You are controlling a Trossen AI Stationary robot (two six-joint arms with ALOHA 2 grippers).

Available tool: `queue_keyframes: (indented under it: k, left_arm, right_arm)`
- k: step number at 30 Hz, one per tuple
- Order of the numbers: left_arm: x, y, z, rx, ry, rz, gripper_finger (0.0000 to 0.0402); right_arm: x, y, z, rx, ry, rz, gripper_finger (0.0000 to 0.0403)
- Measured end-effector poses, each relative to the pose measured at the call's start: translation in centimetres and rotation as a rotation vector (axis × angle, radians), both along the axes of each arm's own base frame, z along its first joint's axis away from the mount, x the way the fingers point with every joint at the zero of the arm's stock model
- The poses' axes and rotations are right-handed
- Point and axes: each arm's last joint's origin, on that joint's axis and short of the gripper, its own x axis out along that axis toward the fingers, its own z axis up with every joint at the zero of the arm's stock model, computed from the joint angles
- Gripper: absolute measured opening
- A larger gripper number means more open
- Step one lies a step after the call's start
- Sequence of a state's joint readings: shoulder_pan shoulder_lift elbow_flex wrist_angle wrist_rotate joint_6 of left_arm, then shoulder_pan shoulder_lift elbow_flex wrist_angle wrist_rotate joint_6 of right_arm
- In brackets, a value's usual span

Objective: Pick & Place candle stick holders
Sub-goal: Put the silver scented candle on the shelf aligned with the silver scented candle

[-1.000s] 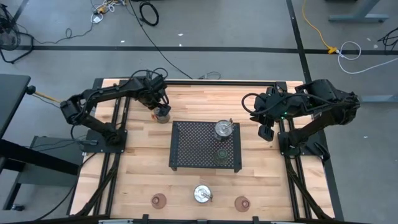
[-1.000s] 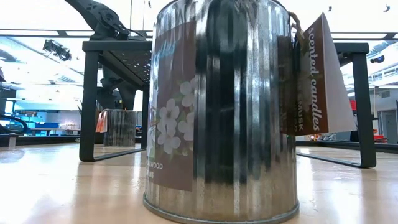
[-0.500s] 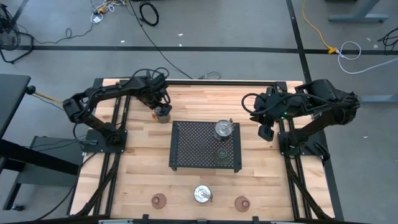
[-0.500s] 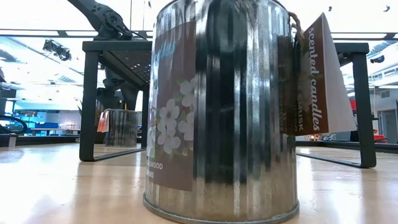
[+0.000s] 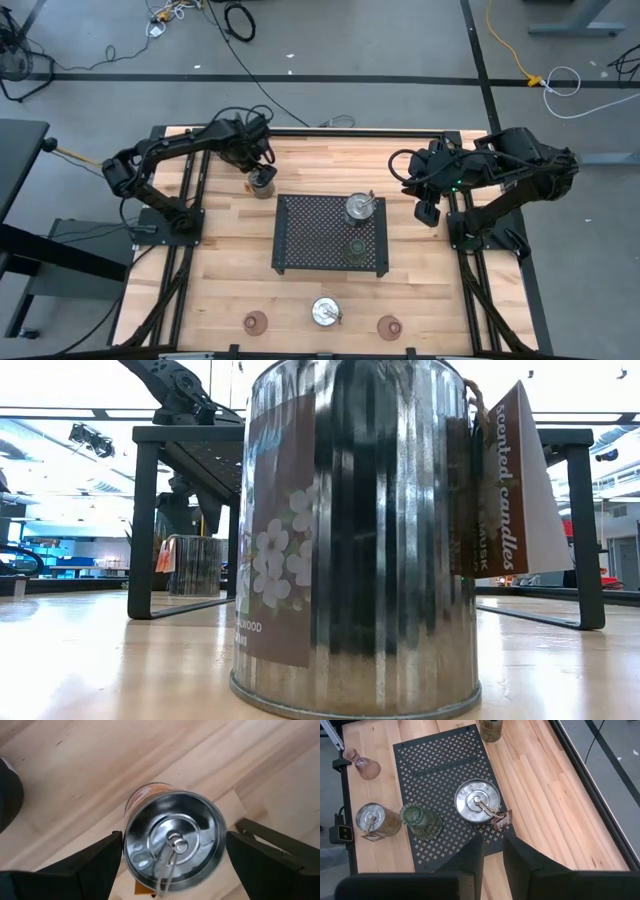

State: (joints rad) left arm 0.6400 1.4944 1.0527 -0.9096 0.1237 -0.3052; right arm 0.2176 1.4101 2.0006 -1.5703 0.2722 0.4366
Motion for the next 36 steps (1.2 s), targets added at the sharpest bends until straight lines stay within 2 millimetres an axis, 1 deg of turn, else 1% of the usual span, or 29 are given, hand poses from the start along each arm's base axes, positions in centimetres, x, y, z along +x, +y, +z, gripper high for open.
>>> queue_keyframes:
  k: [28,31,36]
  left_arm:
    - [0.13,-0.32,0.02,-0.065,-0.036,-0.007,0.0356]
    - [0.13,-0.32,0.02,-0.066,-0.037,-0.007,0.0366]
    - [0.14,-0.33,0.02,-0.067,-0.037,-0.005,0.0395]
  right_arm:
    - [0.01,0.0,-0.01,-0.003,0.001,0.003,0.0073]
    - [0.01,0.01,-0.01,-0.003,0.001,0.004,0.0073]
    - [0.01,0.0,-0.01,-0.003,0.002,0.003,0.0073]
